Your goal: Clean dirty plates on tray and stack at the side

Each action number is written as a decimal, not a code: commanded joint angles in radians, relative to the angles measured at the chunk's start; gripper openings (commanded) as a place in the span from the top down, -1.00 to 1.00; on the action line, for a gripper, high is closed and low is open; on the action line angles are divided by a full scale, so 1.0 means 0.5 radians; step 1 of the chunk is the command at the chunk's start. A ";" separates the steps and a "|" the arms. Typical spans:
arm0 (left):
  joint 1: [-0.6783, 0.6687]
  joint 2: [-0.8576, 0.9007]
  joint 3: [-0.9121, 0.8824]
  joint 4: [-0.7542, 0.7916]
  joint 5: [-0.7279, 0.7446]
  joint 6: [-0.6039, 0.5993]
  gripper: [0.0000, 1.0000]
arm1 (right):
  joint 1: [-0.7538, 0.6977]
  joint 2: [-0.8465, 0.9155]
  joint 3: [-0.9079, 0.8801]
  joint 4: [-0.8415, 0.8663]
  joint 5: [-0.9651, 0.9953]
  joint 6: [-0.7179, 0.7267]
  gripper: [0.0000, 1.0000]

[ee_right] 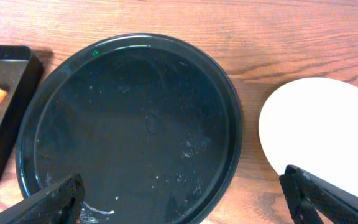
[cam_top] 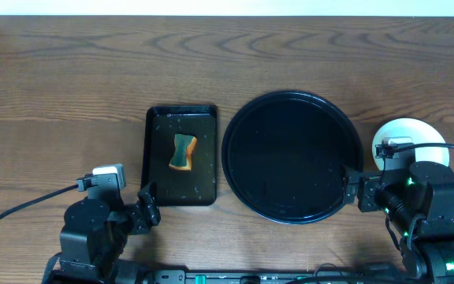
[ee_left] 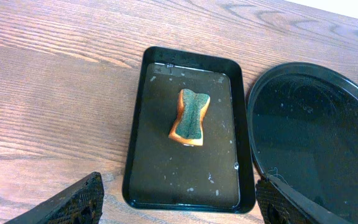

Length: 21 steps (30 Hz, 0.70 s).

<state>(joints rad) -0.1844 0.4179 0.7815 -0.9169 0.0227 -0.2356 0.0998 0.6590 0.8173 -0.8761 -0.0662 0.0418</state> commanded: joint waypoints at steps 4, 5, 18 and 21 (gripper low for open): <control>-0.004 -0.005 -0.011 -0.005 -0.017 0.019 -0.58 | 0.017 0.001 -0.017 -0.008 0.024 0.026 -0.99; -0.004 -0.005 -0.011 -0.005 -0.017 0.019 -0.58 | 0.017 0.001 -0.017 -0.009 0.025 0.026 -0.98; -0.004 -0.005 -0.011 -0.005 -0.017 0.019 -0.59 | -0.169 -0.314 -0.216 0.612 -0.007 -0.025 -0.99; -0.004 -0.005 -0.011 -0.005 -0.018 0.019 -0.58 | -0.230 -0.547 -0.449 0.909 -0.041 -0.025 -0.99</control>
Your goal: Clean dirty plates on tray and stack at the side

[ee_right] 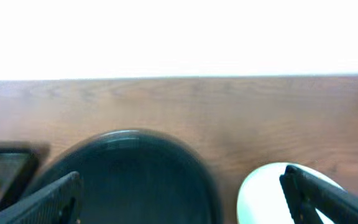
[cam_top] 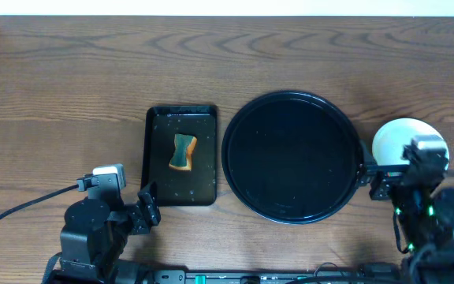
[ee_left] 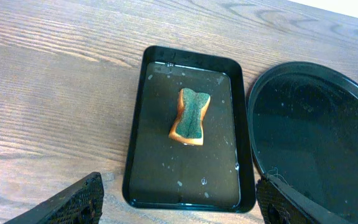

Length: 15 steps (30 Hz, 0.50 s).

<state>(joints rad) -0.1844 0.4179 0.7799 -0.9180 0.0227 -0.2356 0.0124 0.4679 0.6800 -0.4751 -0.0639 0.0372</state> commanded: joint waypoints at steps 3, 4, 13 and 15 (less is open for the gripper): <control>-0.005 -0.005 -0.008 -0.002 -0.017 0.019 -0.59 | -0.088 -0.392 -0.426 0.381 -0.045 -0.017 -0.98; -0.004 -0.005 -0.008 -0.002 -0.017 0.018 -0.59 | -0.092 -0.464 -0.506 0.457 -0.045 -0.017 -0.98; -0.005 -0.005 -0.008 -0.002 -0.017 0.018 -0.58 | -0.089 -0.926 -1.096 1.021 -0.052 0.005 -0.99; -0.004 -0.005 -0.008 -0.003 -0.017 0.019 -0.58 | -0.089 -0.924 -1.170 1.094 -0.044 0.005 -0.99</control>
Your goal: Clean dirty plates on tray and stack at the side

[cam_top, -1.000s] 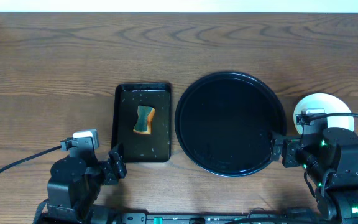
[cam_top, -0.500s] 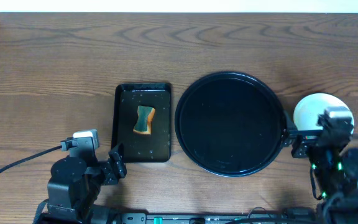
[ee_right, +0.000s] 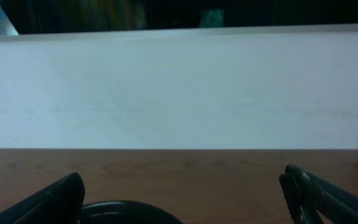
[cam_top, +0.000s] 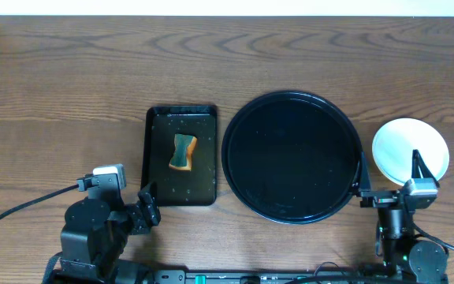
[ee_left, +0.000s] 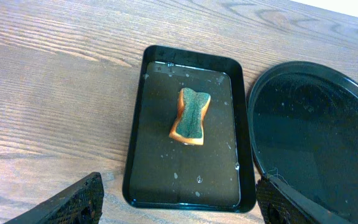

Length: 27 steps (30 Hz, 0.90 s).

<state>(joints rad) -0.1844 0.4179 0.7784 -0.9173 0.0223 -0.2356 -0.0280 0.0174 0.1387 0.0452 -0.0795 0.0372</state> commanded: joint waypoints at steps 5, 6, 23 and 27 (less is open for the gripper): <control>-0.005 -0.005 -0.005 -0.004 -0.016 0.019 -0.59 | -0.008 -0.024 -0.271 0.018 -0.005 0.003 -0.99; -0.004 -0.005 -0.005 -0.004 -0.016 0.018 -0.59 | -0.008 -0.024 -0.267 -0.082 -0.002 -0.002 -0.99; -0.004 -0.005 -0.005 -0.004 -0.016 0.019 -0.59 | -0.008 -0.021 -0.266 -0.227 0.000 -0.001 -0.99; -0.005 -0.005 -0.005 -0.005 -0.016 0.019 -0.59 | -0.008 -0.021 -0.266 -0.227 0.001 -0.002 -0.99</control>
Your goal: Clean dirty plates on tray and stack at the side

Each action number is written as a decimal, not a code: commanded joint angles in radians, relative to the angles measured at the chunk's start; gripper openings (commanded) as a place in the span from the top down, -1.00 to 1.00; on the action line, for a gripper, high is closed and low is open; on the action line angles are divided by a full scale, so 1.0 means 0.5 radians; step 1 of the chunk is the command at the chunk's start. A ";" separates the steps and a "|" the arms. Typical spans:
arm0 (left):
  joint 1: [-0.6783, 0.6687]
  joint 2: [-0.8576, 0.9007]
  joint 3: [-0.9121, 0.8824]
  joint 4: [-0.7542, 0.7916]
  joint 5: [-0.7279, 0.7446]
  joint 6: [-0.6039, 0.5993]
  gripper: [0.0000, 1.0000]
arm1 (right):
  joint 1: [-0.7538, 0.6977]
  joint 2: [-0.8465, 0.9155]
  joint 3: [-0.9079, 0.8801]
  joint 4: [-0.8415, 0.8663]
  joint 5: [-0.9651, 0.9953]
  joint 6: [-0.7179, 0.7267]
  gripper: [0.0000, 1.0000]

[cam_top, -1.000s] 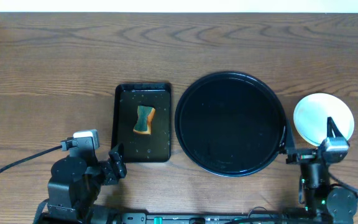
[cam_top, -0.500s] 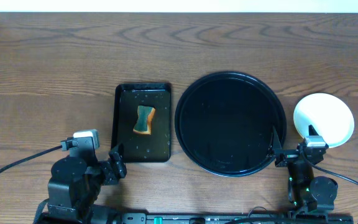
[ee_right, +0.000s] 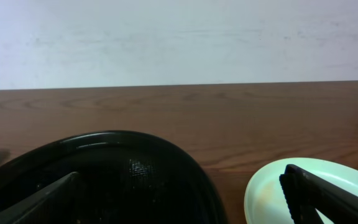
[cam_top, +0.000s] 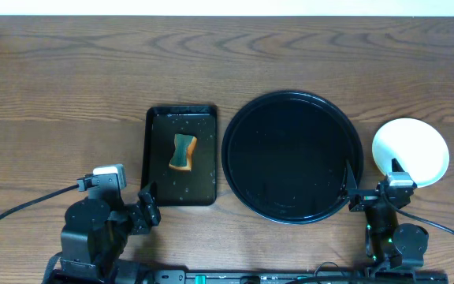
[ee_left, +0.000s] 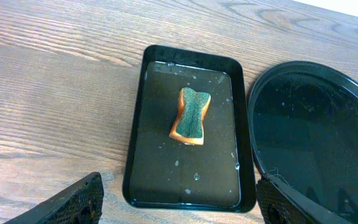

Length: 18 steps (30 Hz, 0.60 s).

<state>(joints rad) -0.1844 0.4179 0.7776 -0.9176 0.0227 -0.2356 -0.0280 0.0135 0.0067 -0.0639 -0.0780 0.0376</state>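
A white plate (cam_top: 412, 146) lies on the wood just right of the round black tray (cam_top: 290, 158), whose wet floor holds no plates. My right gripper (cam_top: 373, 192) hangs open and empty at the near edge, between tray and plate. In the right wrist view the gripper (ee_right: 182, 208) looks low across the round tray (ee_right: 104, 180) and the plate (ee_right: 272, 186). My left gripper (cam_top: 144, 209) stays open and empty near the rectangular tray (cam_top: 199, 177); its own view shows this gripper (ee_left: 179, 211) in front of the green and orange sponge (ee_left: 191, 116).
The sponge (cam_top: 183, 151) rests in shallow water in the rectangular tray (ee_left: 185, 180), left of the round tray (ee_left: 316, 143). A pale wall closes off the table's far edge. Bare wood spreads to the left and behind the trays.
My right gripper has tipped down: its view showed mostly the wall, and now takes in the round tray and the white plate. In the overhead view it sits slightly further left. The left arm is unchanged.
At first my right gripper looked straight down on the round tray's right side and the plate. Then its view was tilted up toward the wall, then almost wholly on the wall. Now it faces level across tray and plate. Plate, sponge and left arm stayed put.
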 commanded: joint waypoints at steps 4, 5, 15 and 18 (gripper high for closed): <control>-0.004 -0.005 -0.003 -0.003 -0.017 0.019 -0.59 | -0.008 -0.014 -0.002 -0.008 -0.003 -0.002 -0.99; -0.004 -0.005 -0.003 -0.003 -0.017 0.019 -0.59 | -0.008 -0.014 -0.002 -0.008 -0.002 -0.002 -0.98; -0.004 -0.017 -0.008 -0.005 -0.017 0.018 -0.59 | -0.008 -0.014 -0.002 -0.008 -0.002 -0.002 -0.99; 0.025 -0.089 -0.036 -0.054 -0.035 0.065 -0.59 | -0.008 -0.014 -0.002 -0.008 -0.002 -0.002 -0.99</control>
<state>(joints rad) -0.1837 0.4107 0.7765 -0.9356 0.0219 -0.2333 -0.0280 0.0135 0.0067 -0.0643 -0.0780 0.0376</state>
